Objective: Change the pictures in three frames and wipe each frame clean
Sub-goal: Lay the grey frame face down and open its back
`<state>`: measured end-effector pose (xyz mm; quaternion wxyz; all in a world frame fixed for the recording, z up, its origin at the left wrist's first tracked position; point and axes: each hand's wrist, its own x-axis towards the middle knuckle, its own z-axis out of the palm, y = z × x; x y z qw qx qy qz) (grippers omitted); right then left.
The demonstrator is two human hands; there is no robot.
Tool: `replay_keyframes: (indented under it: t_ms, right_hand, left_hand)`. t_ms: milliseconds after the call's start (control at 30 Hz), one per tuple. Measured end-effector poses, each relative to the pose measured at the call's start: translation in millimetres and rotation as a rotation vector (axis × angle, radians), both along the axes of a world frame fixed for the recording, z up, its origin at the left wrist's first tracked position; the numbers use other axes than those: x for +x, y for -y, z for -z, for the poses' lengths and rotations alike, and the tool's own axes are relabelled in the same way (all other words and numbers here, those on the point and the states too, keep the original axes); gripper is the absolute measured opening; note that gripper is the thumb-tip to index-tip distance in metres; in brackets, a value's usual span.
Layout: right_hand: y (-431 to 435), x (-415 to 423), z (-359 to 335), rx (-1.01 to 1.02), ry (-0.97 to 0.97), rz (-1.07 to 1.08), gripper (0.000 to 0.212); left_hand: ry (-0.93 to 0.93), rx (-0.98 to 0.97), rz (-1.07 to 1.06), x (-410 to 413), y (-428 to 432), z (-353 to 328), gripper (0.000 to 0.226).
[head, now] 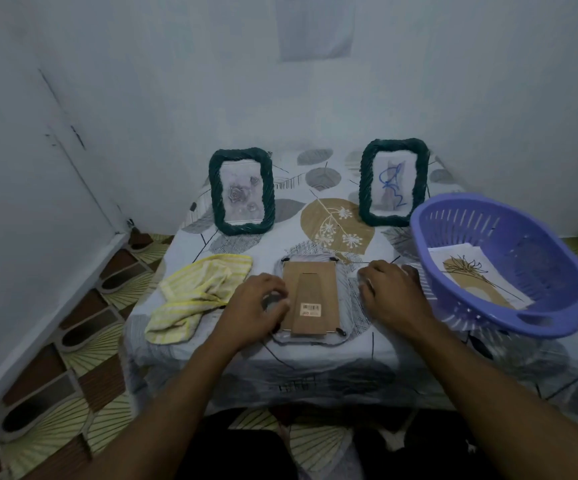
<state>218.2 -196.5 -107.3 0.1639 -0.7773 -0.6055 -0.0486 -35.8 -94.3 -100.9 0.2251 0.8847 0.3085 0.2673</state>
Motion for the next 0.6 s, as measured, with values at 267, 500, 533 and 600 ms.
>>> replay_keyframes:
  t_ms: [267, 500, 533, 600]
  right_hand:
    - [13, -17, 8, 0.068, -0.033, -0.013, 0.032]
    - [15, -19, 7, 0.077, -0.034, -0.005, 0.032]
    - [15, -19, 7, 0.077, -0.032, -0.004, 0.032]
    - [15, -20, 6, 0.080, -0.029, -0.004, 0.031]
  left_hand:
    - [0.011, -0.107, 0.070, -30, 19, 21, 0.061]
    - [0.099, -0.212, 0.058, -29, 22, 28, 0.039]
    - [0.100, -0.216, 0.060, -28, 22, 28, 0.037]
    - [0.096, -0.220, 0.059, -27, 22, 29, 0.036]
